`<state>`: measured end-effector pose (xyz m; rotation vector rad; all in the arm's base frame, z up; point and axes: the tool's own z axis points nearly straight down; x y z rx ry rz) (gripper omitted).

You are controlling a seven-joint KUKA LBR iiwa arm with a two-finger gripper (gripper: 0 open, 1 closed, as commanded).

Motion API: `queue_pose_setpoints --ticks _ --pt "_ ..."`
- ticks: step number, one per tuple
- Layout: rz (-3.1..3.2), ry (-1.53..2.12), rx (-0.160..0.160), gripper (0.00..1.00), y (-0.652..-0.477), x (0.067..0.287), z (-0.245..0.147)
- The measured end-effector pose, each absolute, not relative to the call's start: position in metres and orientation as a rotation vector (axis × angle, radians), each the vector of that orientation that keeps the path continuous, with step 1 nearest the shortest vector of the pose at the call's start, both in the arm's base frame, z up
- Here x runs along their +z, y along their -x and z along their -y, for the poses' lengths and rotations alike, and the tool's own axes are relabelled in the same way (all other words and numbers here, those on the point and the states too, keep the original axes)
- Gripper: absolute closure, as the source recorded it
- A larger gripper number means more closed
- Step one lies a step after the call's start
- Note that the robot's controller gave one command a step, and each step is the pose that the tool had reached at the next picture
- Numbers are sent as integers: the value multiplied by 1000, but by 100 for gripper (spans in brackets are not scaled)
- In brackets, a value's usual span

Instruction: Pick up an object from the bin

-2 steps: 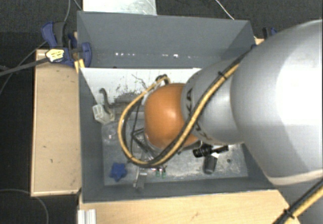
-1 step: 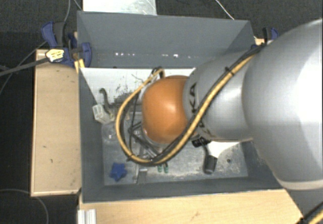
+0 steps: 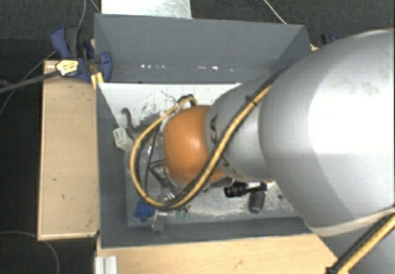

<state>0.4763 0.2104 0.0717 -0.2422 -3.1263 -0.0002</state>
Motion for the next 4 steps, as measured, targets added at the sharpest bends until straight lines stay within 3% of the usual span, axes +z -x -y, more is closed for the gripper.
queue_pose_setpoints --ticks 1,2,3,4 --pt "3143 -110 -2 0 -482 131 -222" --pt "3139 -117 -5 0 -482 94 -234" --pt "3122 -371 -3 100 -485 70 -246" --pt "3123 -367 -3 100 -485 70 -246"
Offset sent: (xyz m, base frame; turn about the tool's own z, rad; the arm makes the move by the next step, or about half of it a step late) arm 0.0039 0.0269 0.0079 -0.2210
